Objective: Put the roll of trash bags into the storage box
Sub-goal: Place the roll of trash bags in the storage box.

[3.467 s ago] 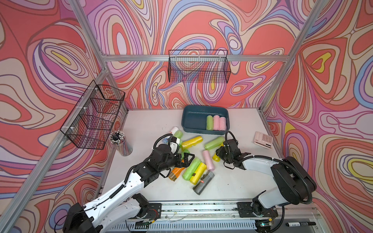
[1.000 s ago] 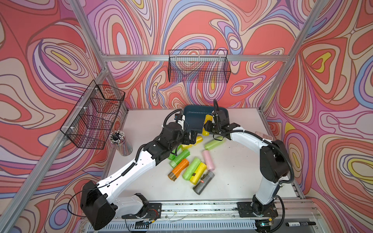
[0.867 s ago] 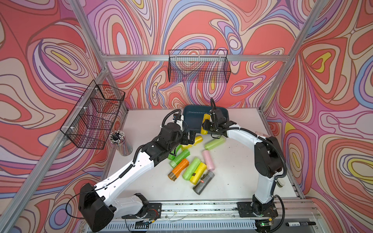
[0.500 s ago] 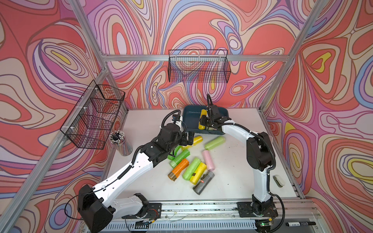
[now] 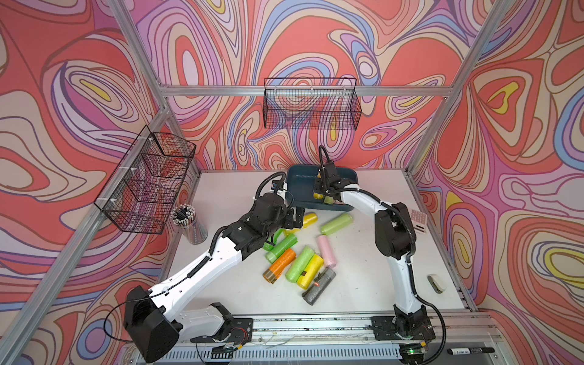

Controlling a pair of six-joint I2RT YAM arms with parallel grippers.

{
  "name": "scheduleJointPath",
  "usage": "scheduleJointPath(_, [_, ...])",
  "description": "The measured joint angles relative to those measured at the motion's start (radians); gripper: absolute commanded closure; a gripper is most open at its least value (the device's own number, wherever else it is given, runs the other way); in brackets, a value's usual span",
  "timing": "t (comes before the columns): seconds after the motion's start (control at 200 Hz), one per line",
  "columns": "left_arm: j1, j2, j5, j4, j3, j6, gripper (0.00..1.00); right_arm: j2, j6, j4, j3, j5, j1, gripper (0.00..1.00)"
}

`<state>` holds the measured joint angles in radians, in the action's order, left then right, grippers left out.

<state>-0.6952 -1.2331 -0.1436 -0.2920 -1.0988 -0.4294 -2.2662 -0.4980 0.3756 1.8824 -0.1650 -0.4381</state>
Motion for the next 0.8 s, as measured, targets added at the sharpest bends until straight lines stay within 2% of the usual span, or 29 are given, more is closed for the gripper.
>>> scheduleJointPath(0.501, [0.000,-0.008,0.008,-0.018,0.000,-0.001,0.00,-0.106,0.034,0.061,0.090,-0.090,0.000,0.95])
scheduleJointPath(0.626, [0.000,-0.008,0.013,-0.018,0.000,-0.005,0.00,-0.120,0.036,0.066,0.102,-0.090,0.000,0.88])
scheduleJointPath(0.801, [0.000,-0.008,0.019,-0.019,0.000,-0.012,0.00,-0.120,0.038,0.061,0.097,-0.090,-0.001,0.86])
